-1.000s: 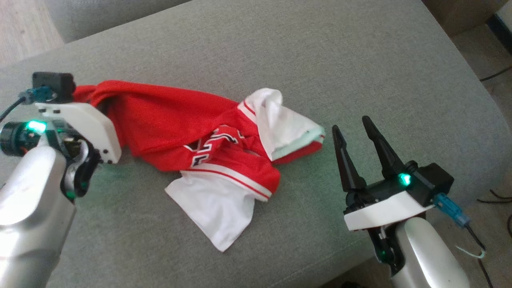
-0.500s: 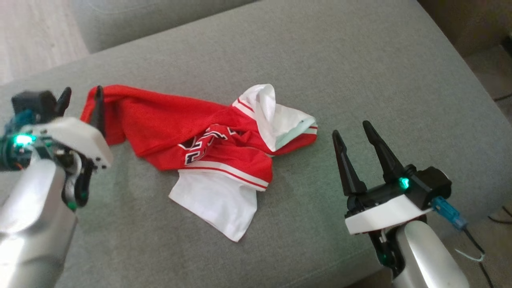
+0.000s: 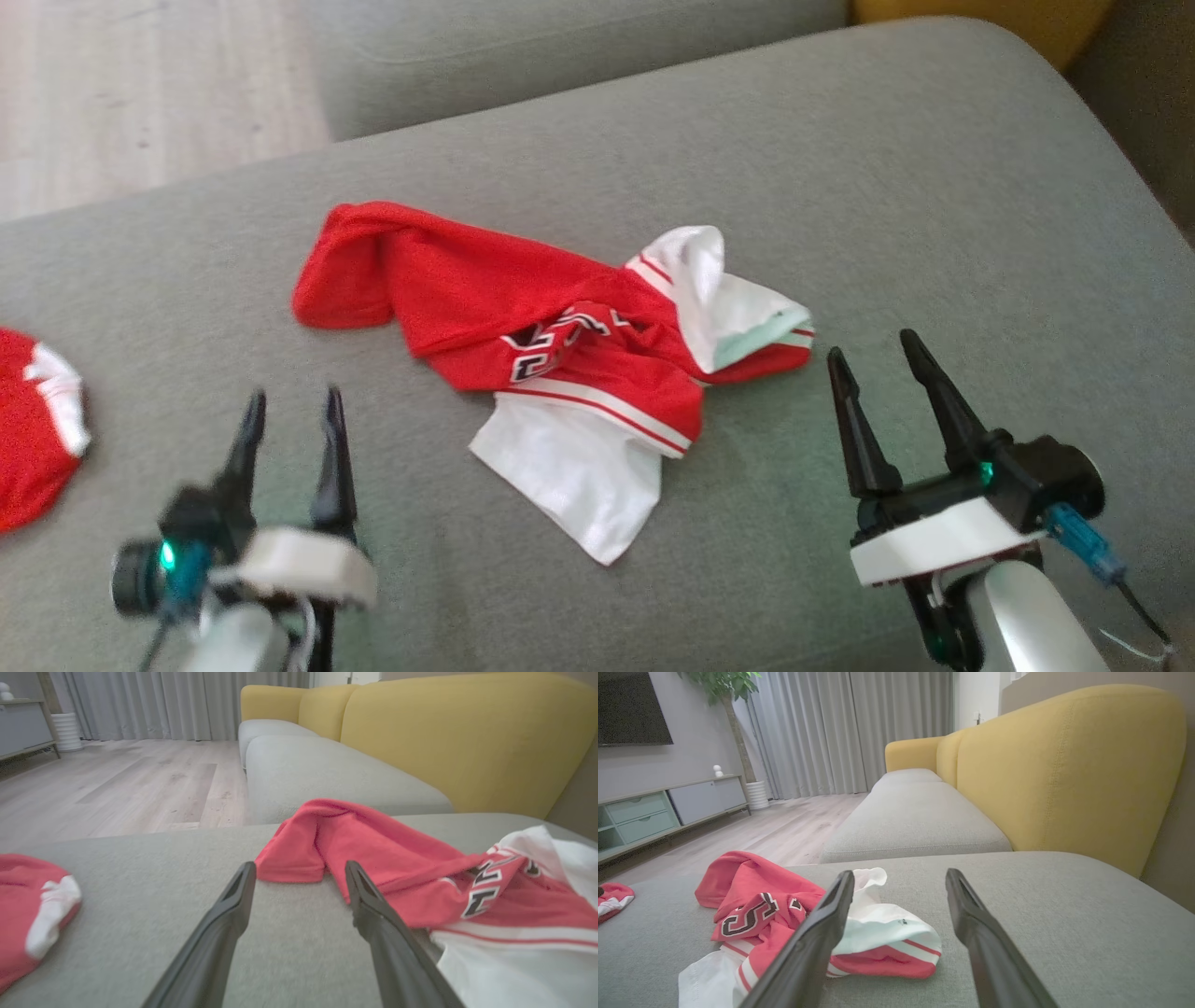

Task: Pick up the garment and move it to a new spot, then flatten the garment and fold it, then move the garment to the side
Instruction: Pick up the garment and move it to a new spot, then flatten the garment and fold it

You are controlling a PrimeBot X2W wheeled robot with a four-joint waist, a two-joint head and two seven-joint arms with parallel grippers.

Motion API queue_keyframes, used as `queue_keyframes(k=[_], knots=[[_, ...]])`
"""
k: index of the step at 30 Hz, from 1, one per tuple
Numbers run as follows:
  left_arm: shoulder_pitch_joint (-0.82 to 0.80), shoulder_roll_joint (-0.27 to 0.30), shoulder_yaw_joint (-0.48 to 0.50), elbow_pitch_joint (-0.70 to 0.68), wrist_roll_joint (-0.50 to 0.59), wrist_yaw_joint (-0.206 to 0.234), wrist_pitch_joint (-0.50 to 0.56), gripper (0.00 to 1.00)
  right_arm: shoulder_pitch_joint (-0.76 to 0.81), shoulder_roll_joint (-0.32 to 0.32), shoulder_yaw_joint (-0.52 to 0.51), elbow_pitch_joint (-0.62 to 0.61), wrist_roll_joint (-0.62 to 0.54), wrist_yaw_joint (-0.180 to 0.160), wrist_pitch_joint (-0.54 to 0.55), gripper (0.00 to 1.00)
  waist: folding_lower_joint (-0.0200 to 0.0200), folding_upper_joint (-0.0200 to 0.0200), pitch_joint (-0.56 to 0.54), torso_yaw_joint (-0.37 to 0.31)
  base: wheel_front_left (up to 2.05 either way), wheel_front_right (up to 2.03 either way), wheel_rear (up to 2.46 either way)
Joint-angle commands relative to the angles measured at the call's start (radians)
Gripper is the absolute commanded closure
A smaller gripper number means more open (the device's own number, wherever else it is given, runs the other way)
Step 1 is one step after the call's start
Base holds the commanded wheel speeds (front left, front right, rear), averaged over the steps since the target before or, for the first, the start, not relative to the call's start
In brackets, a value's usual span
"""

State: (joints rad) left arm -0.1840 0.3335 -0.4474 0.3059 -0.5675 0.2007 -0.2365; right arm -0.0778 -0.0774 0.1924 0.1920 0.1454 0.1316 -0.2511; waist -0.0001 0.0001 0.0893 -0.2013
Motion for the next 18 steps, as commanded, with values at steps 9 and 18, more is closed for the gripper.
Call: queue_keyframes(k=[9,18], knots=[[0.156,-0.057,0.134,-0.157,0.147,0.004,-0.025,0.00,0.051,-0.015,-0.038,-0.052,-0.069,-0.001,-0.011,0.00,0.0001,-0.0001,-0.047,0.119,0.00,0.00,0.00],[0.311,-0.153,0.272,-0.206,0.248,-0.107,-0.025,0.00,0.109,0.003,-0.082,-0.042,-0.076,-0.001,-0.011,0.00,0.0001,-0.0001,-0.080,0.210,0.00,0.00,0.00]])
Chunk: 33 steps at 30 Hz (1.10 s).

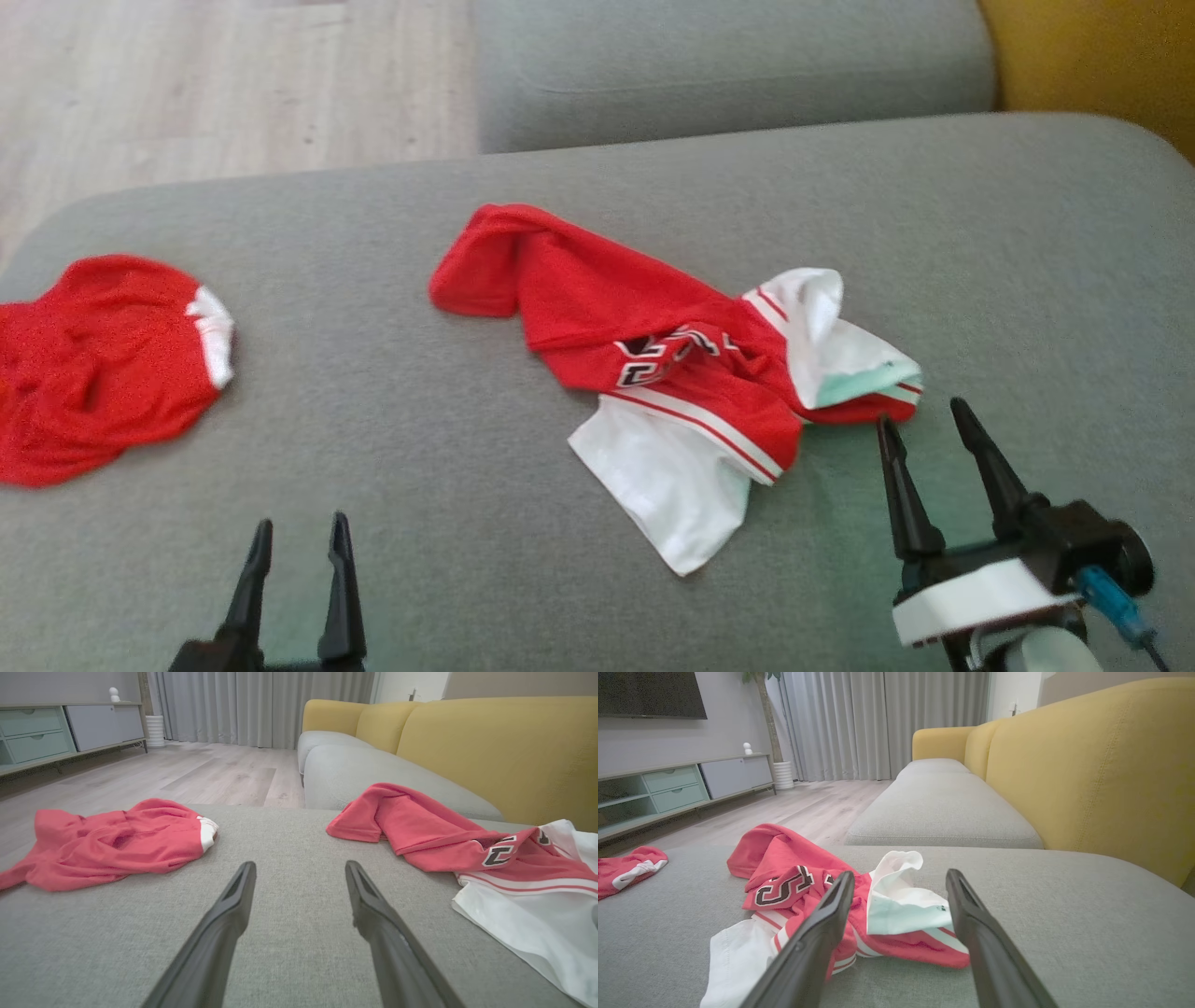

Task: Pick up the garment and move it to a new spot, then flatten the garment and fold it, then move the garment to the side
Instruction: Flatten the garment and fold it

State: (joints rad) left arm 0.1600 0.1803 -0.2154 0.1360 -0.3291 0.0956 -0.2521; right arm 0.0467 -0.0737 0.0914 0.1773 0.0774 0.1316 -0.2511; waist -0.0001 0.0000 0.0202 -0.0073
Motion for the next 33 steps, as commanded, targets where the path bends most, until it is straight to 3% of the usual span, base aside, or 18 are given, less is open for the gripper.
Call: queue_keyframes(k=[1,7,13,28,33], knots=[[-0.020,-0.008,0.051,-0.037,0.019,-0.017,-0.010,0.00,-0.011,0.001,0.016,-0.026,-0.007,-0.001,-0.011,0.00,0.0001,0.0000,-0.014,0.023,0.00,0.00,0.00],[0.013,-0.048,0.122,-0.024,0.062,-0.108,-0.010,0.00,0.009,0.010,0.000,-0.006,-0.010,-0.001,-0.011,0.00,0.0001,0.0000,-0.025,0.049,0.00,0.00,0.00],[0.003,-0.080,0.171,-0.013,0.101,-0.164,-0.010,0.00,0.012,0.017,0.011,0.012,-0.007,-0.001,-0.011,0.00,0.0001,0.0000,-0.023,0.050,0.00,0.00,0.00],[-0.015,-0.117,0.214,0.004,0.147,-0.209,-0.010,0.00,-0.005,0.021,0.024,0.022,-0.005,-0.001,-0.011,0.00,0.0001,0.0000,-0.018,0.026,0.00,0.00,0.00],[-0.032,-0.121,0.189,0.010,0.158,-0.218,-0.010,0.00,-0.017,0.021,0.037,0.020,-0.004,-0.001,-0.011,0.00,0.0001,0.0000,-0.010,0.007,0.00,0.00,0.00]])
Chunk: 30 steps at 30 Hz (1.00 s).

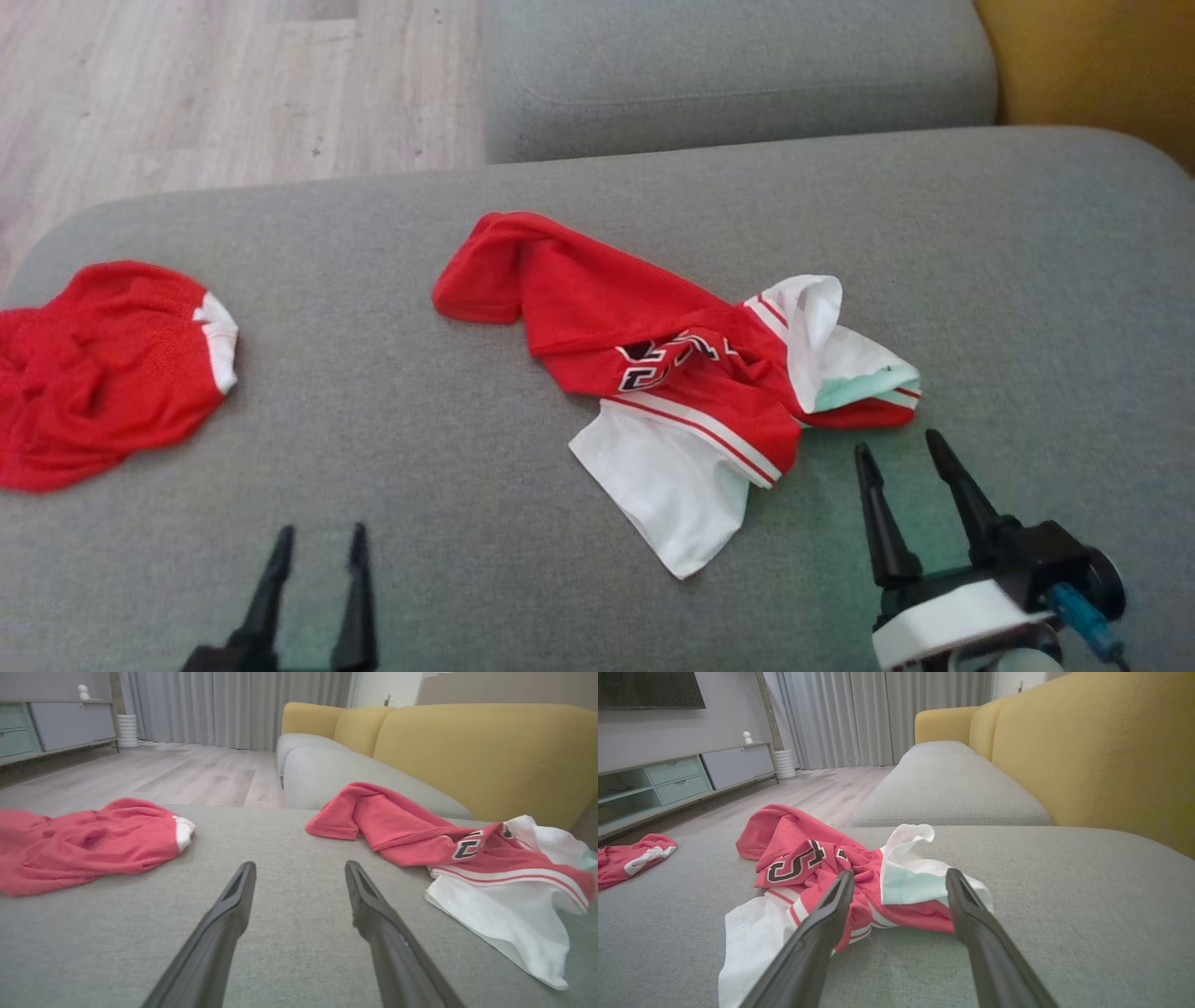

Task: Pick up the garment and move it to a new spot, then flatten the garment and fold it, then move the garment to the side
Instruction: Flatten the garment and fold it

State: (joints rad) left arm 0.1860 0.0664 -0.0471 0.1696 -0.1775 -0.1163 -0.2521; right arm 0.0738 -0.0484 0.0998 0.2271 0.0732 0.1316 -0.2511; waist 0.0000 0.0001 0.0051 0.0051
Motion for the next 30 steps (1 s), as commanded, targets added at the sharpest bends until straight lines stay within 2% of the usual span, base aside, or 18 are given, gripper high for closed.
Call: queue_keyframes(k=[1,7,12,20,30], knots=[[-0.070,-0.008,0.008,-0.021,0.006,-0.007,-0.010,0.00,-0.050,-0.005,0.033,-0.031,0.000,-0.001,-0.011,0.00,0.0000,-0.0001,0.010,-0.012,0.00,0.00,0.00],[-0.201,-0.009,-0.152,0.080,-0.010,-0.013,-0.002,0.00,-0.090,-0.011,0.077,-0.041,0.002,-0.001,-0.011,0.00,0.0000,-0.0001,0.045,-0.068,0.00,0.00,0.00],[-0.372,0.013,-0.338,0.244,-0.119,-0.014,0.081,0.00,-0.124,-0.017,0.114,-0.049,0.013,-0.001,-0.011,0.00,0.0000,-0.0001,0.083,-0.138,0.00,0.00,0.00],[-0.496,0.044,-0.387,0.437,-0.218,-0.014,0.114,0.00,-0.140,-0.015,0.126,-0.056,0.021,-0.001,-0.011,0.00,0.0000,-0.0001,0.120,-0.218,0.00,0.00,0.00],[-0.572,0.059,-0.454,0.537,-0.300,-0.014,0.121,0.00,-0.146,-0.011,0.121,-0.060,0.022,-0.001,-0.011,0.00,0.0000,-0.0001,0.148,-0.242,0.00,0.00,0.00]])
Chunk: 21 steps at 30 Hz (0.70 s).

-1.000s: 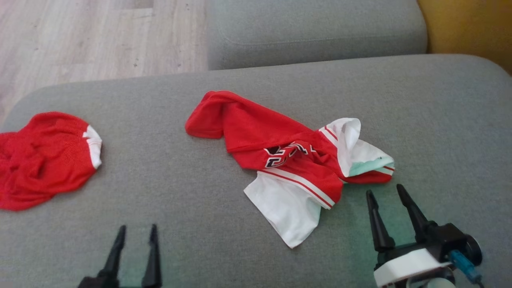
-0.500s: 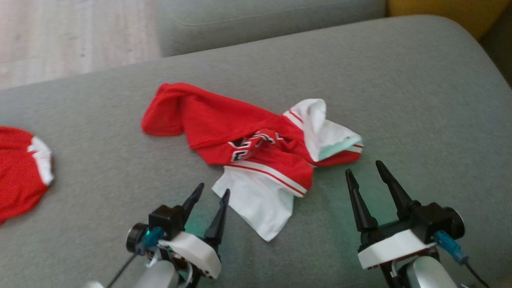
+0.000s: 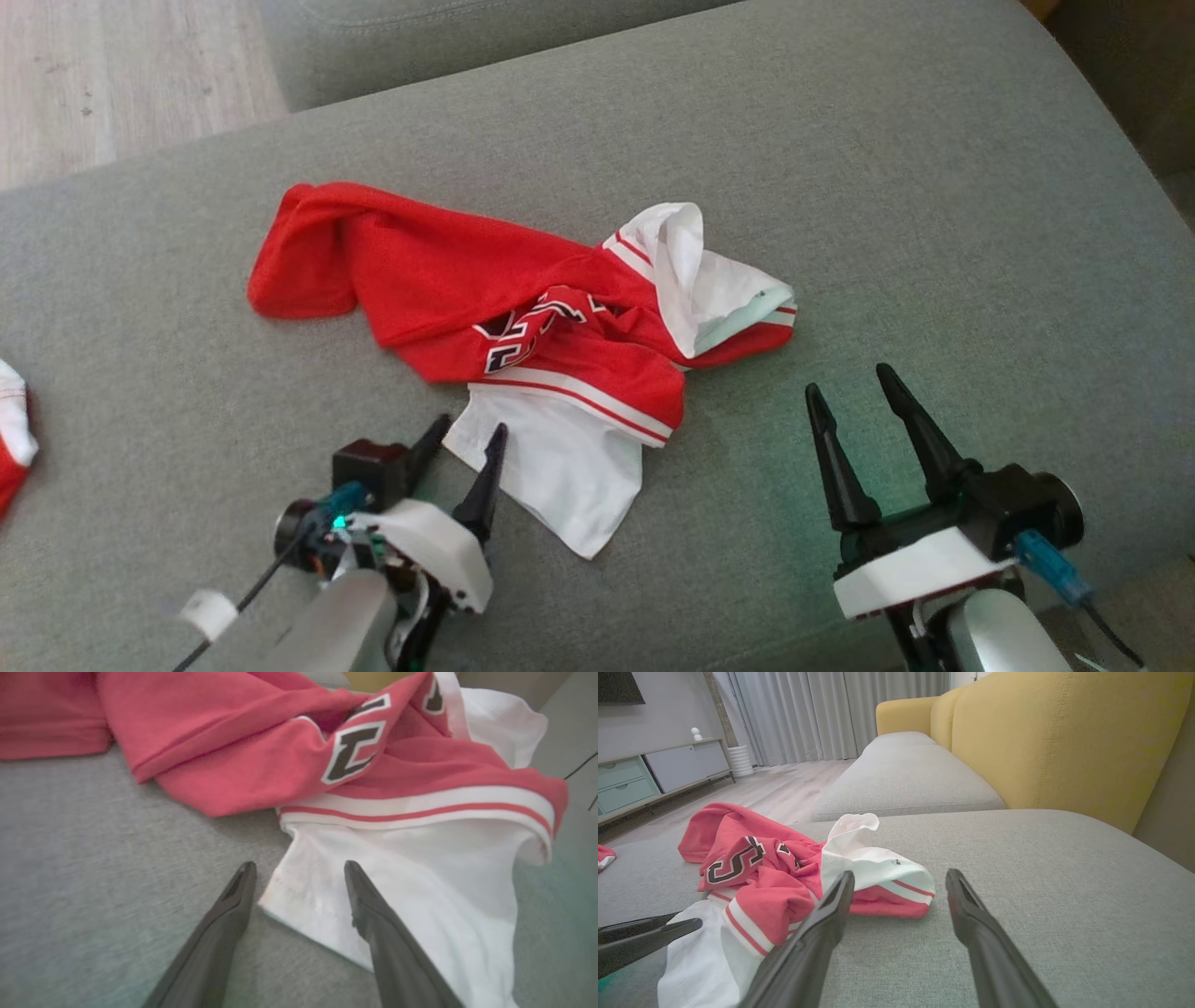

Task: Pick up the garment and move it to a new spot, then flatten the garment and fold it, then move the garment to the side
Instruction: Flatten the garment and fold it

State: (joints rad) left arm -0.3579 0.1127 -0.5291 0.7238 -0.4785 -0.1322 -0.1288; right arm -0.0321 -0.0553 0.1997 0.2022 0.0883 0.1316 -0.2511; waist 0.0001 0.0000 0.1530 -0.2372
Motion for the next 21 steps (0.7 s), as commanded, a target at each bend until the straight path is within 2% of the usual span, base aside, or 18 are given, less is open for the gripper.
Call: queue_keyframes(k=[1,2,3,4,10,17,21], knots=[[-0.032,0.013,0.004,-0.014,-0.012,0.002,0.008,0.36,-0.042,-0.003,0.022,-0.034,0.006,-0.001,-0.011,0.00,-0.0001,0.0000,0.001,-0.001,0.00,0.00,0.00],[-0.035,0.014,-0.022,-0.015,-0.029,0.002,0.019,0.69,-0.044,-0.003,0.022,-0.033,0.006,-0.001,-0.011,0.00,-0.0001,0.0000,0.001,-0.002,0.00,0.00,0.00],[-0.036,0.015,-0.045,-0.018,-0.048,0.002,0.028,0.76,-0.045,-0.002,0.022,-0.033,0.006,-0.001,-0.011,0.00,-0.0001,0.0000,0.001,-0.002,0.00,0.00,0.00],[-0.037,0.016,-0.068,-0.024,-0.070,0.002,0.036,1.00,-0.045,-0.002,0.022,-0.032,0.006,-0.001,-0.011,0.00,-0.0001,0.0000,0.000,-0.001,0.00,0.00,0.00],[-0.033,0.038,-0.172,-0.140,-0.234,0.002,0.045,1.00,-0.037,0.000,0.017,-0.027,0.006,-0.001,-0.011,0.00,-0.0001,0.0000,-0.018,0.008,0.00,0.00,0.00],[-0.040,0.092,-0.184,-0.432,-0.461,0.002,0.041,1.00,-0.023,0.002,0.019,-0.017,0.010,-0.001,-0.011,0.00,-0.0001,0.0000,-0.050,0.025,0.00,0.00,0.00],[-0.050,0.135,-0.138,-0.620,-0.555,0.002,0.049,1.00,-0.019,0.003,0.025,-0.014,0.013,-0.001,-0.011,0.00,-0.0001,0.0000,-0.073,0.027,0.00,0.00,0.00]])
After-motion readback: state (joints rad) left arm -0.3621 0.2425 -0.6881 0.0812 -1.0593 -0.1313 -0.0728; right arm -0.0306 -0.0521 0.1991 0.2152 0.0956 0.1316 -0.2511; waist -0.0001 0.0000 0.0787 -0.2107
